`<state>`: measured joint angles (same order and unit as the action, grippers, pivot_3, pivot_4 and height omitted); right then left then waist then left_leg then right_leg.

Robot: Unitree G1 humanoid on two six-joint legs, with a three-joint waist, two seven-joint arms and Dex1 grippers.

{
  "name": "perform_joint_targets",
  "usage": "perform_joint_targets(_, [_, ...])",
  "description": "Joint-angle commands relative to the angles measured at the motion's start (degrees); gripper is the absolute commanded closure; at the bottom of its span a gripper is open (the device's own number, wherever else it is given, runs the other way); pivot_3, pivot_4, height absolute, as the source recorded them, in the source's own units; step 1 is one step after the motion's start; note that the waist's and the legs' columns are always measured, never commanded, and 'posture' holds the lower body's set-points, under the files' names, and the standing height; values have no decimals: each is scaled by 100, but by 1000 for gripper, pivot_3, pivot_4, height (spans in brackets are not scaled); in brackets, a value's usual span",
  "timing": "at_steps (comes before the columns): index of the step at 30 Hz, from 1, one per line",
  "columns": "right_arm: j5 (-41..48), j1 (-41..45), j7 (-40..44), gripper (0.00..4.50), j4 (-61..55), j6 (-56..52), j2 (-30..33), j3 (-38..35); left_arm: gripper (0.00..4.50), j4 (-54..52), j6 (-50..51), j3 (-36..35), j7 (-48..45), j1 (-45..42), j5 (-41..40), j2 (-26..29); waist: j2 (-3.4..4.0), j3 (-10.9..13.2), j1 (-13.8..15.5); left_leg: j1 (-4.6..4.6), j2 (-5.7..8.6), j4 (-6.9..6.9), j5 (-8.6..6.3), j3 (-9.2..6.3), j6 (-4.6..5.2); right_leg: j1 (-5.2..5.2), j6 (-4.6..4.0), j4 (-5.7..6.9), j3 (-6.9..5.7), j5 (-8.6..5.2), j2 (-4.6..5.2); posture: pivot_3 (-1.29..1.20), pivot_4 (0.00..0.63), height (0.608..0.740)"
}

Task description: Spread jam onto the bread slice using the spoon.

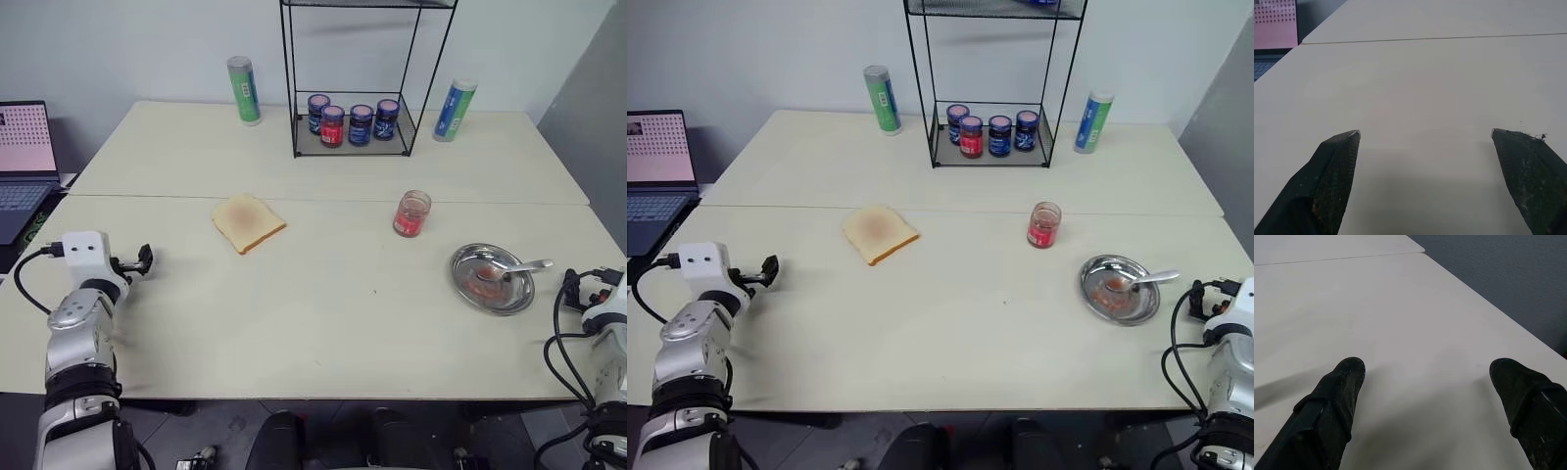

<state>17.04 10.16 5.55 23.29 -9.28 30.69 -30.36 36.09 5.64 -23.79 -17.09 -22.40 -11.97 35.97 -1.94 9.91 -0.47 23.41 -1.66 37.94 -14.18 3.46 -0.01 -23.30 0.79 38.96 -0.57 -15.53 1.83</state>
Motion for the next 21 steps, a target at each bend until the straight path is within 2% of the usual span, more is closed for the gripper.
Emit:
perform_joint_targets(1, [29, 9, -60, 45, -150, 103, 56, -175, 0, -191, -59, 39, -23, -76, 64, 172, 0, 0, 0, 0, 0, 0, 0, 0, 0, 0, 0, 0, 0, 0, 0, 0, 150, 740])
perform_joint_targets(6, [23, -17, -112, 45, -240, 129, 87, -212, 0, -152, -134, 73, -35, -103, 63, 154, 0, 0, 0, 0, 0, 0, 0, 0, 0, 0, 0, 0, 0, 0, 0, 0, 150, 740])
perform_joint_targets(10, [-6, 186, -161, 45, -528, 161, 406, -351, 0, -176, -206, 108, -200, -82, 91, 274, 0, 0, 0, 0, 0, 0, 0, 1, 0, 0, 0, 0, 1, 0, 0, 0, 150, 740])
perform_joint_targets(12, [159, 457, 184, 45, -904, -111, 668, -217, 0, -294, -95, 136, -646, -114, -39, 418, 0, 0, -6, 0, 0, 0, 0, 2, 0, 0, 0, 0, 1, 0, 0, 0, 150, 740])
perform_joint_targets(15, [764, 731, 1232, 45, -1750, -924, 995, 268, 0, -887, 382, 383, -1680, -44, -342, 623, 3, 2, -72, -2, 0, 0, 0, 5, 0, -4, 0, 4, 2, 0, -1, 0, 150, 740])
perform_joint_targets(21, [2298, 619, 2822, 45, -3847, -2880, 1417, 1417, 0, -1841, 1294, 1075, -2830, 52, -495, 915, -6, -9, -103, -8, -8, -5, 0, -13, 0, 10, -1, 1, -9, -1, -10, 0, 150, 740])
